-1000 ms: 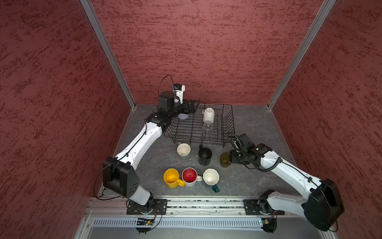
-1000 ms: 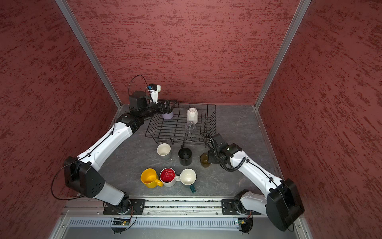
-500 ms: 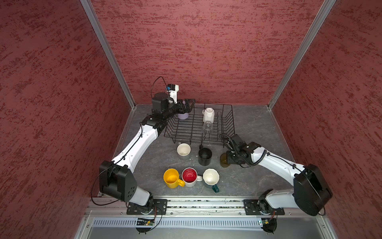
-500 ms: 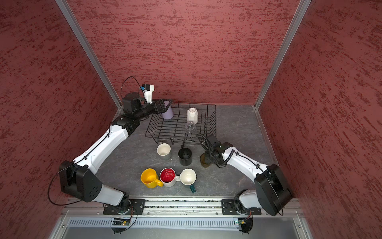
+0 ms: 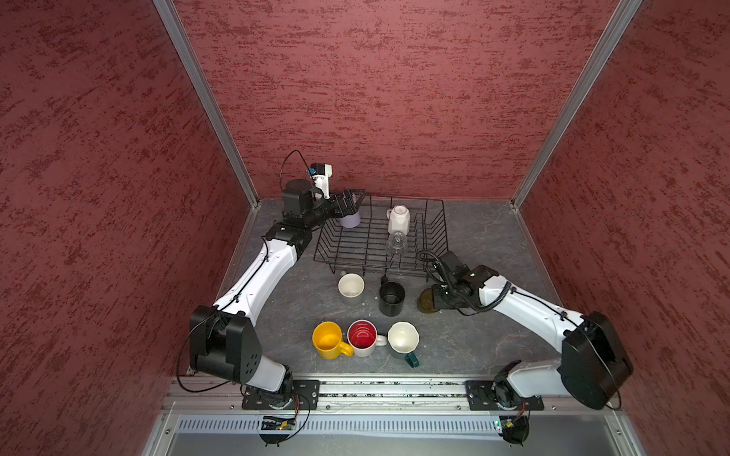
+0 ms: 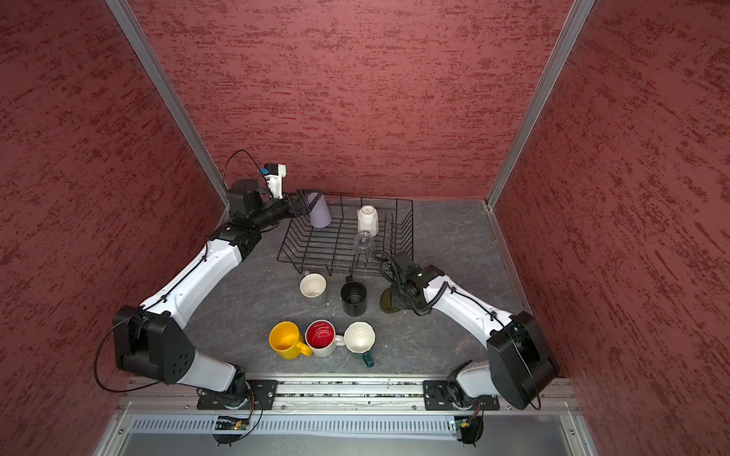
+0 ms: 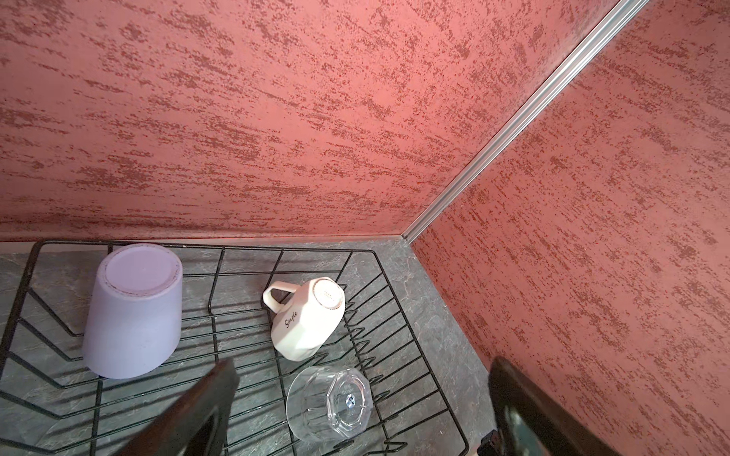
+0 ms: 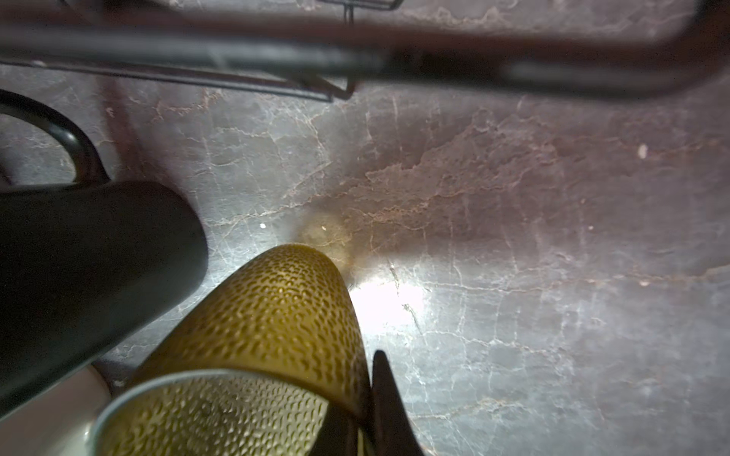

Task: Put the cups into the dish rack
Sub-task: 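Lift the olive glass with the right gripper toward the left gripper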

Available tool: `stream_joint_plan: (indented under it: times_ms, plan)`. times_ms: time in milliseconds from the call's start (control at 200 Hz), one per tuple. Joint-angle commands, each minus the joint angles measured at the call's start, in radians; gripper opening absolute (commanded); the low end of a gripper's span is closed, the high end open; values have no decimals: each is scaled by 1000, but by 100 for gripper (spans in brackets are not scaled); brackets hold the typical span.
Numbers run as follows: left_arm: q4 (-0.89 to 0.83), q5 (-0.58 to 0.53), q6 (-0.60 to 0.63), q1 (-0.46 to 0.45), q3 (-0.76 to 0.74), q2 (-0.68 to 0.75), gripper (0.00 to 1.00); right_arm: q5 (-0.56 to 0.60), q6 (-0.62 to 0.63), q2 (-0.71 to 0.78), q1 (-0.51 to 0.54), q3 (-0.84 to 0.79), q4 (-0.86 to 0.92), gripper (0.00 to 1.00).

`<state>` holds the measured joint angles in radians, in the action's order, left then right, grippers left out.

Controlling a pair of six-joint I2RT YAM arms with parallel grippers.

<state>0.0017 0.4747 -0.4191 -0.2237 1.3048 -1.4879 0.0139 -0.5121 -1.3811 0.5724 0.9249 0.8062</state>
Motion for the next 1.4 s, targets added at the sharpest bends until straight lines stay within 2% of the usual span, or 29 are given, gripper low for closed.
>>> stream_joint_plan:
  times_ms: [0, 150, 281, 501, 711, 852, 967, 1097, 1398]
  plan:
    - [41, 38, -24, 15, -7, 17, 100, 30, 30, 73, 4, 65, 118, 0]
    - [98, 93, -51, 32, -29, 16, 100, -15, 43, 197, 5, 154, 192, 0]
    - [237, 196, -119, 54, -94, 14, 100, -96, 12, 278, 3, 204, 128, 0]
    - [465, 358, -173, 68, -179, 15, 100, -294, -65, 286, -46, 167, -312, 0]
    - [652, 485, -188, 73, -241, 25, 100, -574, -173, 165, -153, 160, -787, 0]
    - [754, 575, -235, 69, -249, 6, 100, -734, -265, 69, -206, 190, -1007, 0]
    - [790, 618, -244, 59, -246, -4, 100, -801, -271, -3, -206, 251, -1028, 0]
    - [752, 644, -207, 40, -229, -12, 100, -860, -306, -54, -206, 271, -1090, 0]
    - [730, 671, -196, 16, -198, -42, 100, -926, -351, -106, -199, 290, -1152, 0]
